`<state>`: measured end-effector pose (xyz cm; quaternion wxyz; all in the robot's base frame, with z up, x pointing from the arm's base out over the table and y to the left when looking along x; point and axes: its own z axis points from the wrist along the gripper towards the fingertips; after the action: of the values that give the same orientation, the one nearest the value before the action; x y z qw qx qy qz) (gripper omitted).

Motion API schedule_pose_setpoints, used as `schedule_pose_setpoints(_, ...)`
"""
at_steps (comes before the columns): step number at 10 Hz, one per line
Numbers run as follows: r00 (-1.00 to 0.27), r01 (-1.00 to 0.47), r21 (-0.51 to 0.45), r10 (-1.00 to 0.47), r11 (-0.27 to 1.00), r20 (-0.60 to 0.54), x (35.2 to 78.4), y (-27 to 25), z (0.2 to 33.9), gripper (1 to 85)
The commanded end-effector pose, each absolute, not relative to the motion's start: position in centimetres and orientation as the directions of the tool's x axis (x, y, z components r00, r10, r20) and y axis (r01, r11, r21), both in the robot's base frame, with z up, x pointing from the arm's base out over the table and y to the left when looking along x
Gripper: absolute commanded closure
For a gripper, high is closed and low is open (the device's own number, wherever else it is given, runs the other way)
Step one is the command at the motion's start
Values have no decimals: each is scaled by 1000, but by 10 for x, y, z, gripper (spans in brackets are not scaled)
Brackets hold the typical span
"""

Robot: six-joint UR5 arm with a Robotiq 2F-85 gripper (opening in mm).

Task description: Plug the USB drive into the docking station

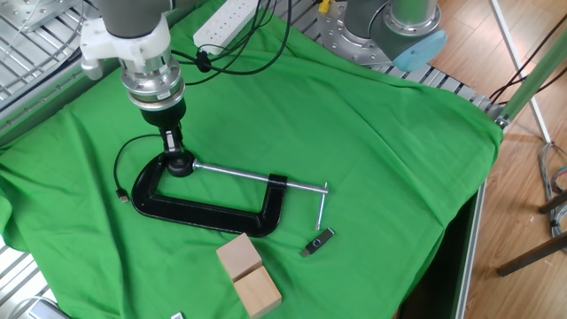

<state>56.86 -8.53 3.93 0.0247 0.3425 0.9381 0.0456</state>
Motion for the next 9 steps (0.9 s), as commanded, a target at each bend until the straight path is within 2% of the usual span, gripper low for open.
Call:
schedule_pose_setpoints(1, -759, 645, 115, 651, 755, -16, 571, -87, 40, 840)
schedule_pose_setpoints(9, -759, 644, 137, 651, 752, -9, 573, -84, 40, 840)
